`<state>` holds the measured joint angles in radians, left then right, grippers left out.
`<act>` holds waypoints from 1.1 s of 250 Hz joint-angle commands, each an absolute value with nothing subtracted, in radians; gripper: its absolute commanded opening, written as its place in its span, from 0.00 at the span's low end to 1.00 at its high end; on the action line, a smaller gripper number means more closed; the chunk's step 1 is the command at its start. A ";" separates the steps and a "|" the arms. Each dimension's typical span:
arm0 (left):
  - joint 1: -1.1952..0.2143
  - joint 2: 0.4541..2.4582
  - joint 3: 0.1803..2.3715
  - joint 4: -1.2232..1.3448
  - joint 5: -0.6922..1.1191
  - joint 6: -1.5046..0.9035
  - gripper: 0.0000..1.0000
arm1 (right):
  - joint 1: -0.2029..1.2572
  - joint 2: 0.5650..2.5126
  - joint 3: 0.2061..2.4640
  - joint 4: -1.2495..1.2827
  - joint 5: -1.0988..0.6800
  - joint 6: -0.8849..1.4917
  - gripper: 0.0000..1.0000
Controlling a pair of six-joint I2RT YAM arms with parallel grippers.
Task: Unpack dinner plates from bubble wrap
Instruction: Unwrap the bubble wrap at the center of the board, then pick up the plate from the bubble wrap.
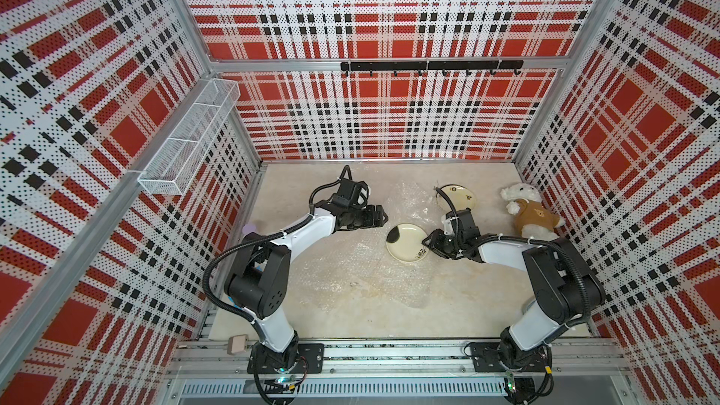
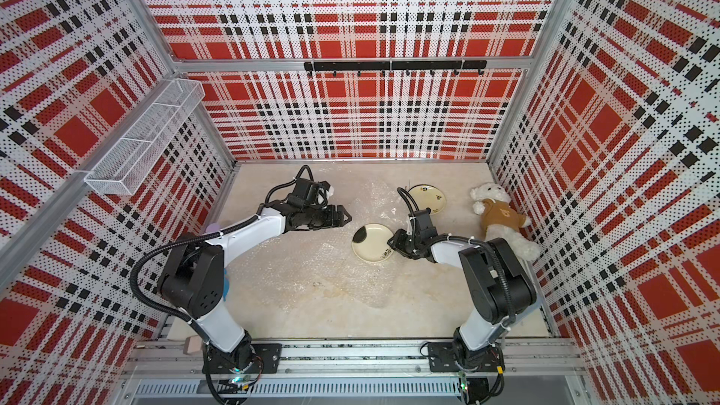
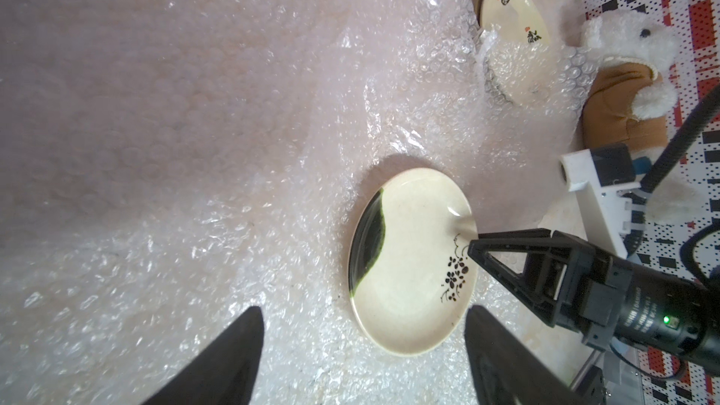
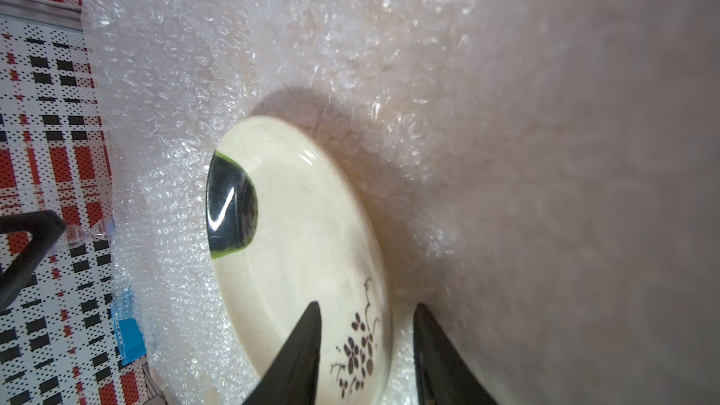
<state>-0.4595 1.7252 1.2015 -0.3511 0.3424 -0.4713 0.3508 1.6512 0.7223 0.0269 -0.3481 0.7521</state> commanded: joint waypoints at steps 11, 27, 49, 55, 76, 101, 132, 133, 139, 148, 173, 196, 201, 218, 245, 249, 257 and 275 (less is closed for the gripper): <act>-0.459 1.735 1.229 -0.338 0.351 -0.481 0.83 | 0.344 1.667 0.689 0.131 -0.373 0.764 0.37; -0.459 1.735 1.227 -0.338 0.351 -0.480 0.83 | 0.342 1.667 0.678 0.156 -0.378 0.768 0.36; -0.459 1.735 1.227 -0.338 0.351 -0.481 0.83 | 0.341 1.673 0.669 0.178 -0.393 0.772 0.35; -0.459 1.735 1.227 -0.339 0.351 -0.481 0.83 | 0.339 1.674 0.669 0.182 -0.394 0.773 0.34; -0.460 1.733 1.227 -0.338 0.351 -0.481 0.83 | 0.339 1.674 0.658 0.205 -0.399 0.777 0.33; -0.459 1.731 1.227 -0.339 0.352 -0.480 0.83 | 0.340 1.675 0.650 0.230 -0.405 0.777 0.31; -0.460 1.735 1.232 -0.339 0.351 -0.481 0.83 | 0.335 1.684 0.648 0.238 -0.408 0.775 0.30; -0.460 1.735 1.232 -0.340 0.351 -0.481 0.83 | 0.335 1.683 0.648 0.238 -0.407 0.775 0.30; -0.459 1.736 1.233 -0.341 0.353 -0.481 0.83 | 0.333 1.686 0.646 0.241 -0.409 0.777 0.30; -0.459 1.739 1.235 -0.341 0.353 -0.481 0.83 | 0.332 1.688 0.642 0.247 -0.410 0.778 0.29; -0.462 1.744 1.241 -0.341 0.354 -0.482 0.83 | 0.329 1.694 0.632 0.265 -0.413 0.781 0.28; -0.462 1.746 1.244 -0.339 0.351 -0.483 0.83 | 0.325 1.696 0.618 0.296 -0.418 0.786 0.26; -0.461 1.746 1.244 -0.339 0.351 -0.483 0.83 | 0.325 1.696 0.615 0.304 -0.419 0.788 0.25; -0.460 1.746 1.246 -0.339 0.351 -0.482 0.83 | 0.325 1.691 0.603 0.323 -0.416 0.794 0.23; -0.462 1.747 1.247 -0.342 0.350 -0.481 0.83 | 0.323 1.684 0.597 0.326 -0.410 0.790 0.21; -0.461 1.747 1.247 -0.341 0.350 -0.483 0.83 | 0.323 1.684 0.597 0.324 -0.410 0.791 0.20; -0.460 1.747 1.247 -0.341 0.351 -0.481 0.83 | 0.322 1.688 0.600 0.323 -0.411 0.787 0.18; -0.462 1.746 1.246 -0.343 0.351 -0.481 0.83 | 0.323 1.692 0.601 0.323 -0.414 0.782 0.16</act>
